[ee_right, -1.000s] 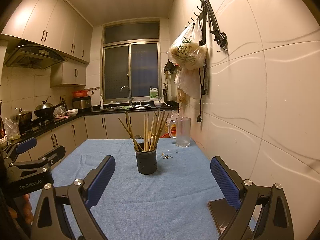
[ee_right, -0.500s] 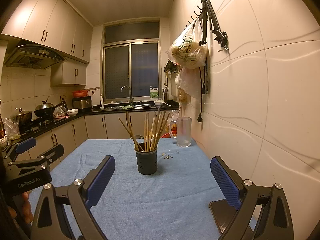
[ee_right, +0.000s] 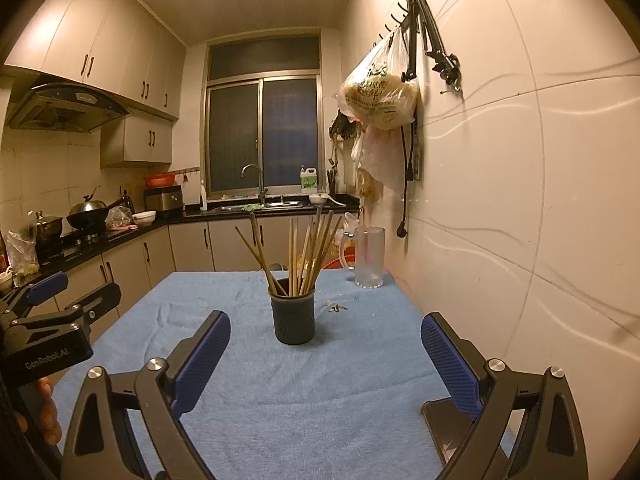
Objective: Organize utensils
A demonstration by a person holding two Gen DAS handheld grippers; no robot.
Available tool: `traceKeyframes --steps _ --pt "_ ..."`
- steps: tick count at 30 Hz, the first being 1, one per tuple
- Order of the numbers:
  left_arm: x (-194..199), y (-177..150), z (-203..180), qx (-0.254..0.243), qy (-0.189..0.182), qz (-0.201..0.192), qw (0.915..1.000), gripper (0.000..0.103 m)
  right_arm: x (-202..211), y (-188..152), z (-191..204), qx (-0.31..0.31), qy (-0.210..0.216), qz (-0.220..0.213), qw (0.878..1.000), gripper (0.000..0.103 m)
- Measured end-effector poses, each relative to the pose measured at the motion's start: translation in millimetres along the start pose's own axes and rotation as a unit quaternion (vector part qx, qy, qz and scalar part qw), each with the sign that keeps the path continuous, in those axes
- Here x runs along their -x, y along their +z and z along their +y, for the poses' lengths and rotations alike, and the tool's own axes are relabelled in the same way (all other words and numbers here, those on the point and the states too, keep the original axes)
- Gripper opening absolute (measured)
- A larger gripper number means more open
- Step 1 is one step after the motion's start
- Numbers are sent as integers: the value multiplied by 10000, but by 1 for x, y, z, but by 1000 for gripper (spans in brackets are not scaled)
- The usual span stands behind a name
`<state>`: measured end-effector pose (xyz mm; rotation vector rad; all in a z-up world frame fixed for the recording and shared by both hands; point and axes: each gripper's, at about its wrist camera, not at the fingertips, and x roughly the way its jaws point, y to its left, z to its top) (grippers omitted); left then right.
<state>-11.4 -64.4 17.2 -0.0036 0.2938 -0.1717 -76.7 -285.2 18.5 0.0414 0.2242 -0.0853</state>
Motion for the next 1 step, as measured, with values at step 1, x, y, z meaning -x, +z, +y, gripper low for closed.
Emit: traceKeyframes --steps 1 --pt "-6 -1 1 16 9 165 9999 103 -2 -1 0 6 -1 22 10000 97"
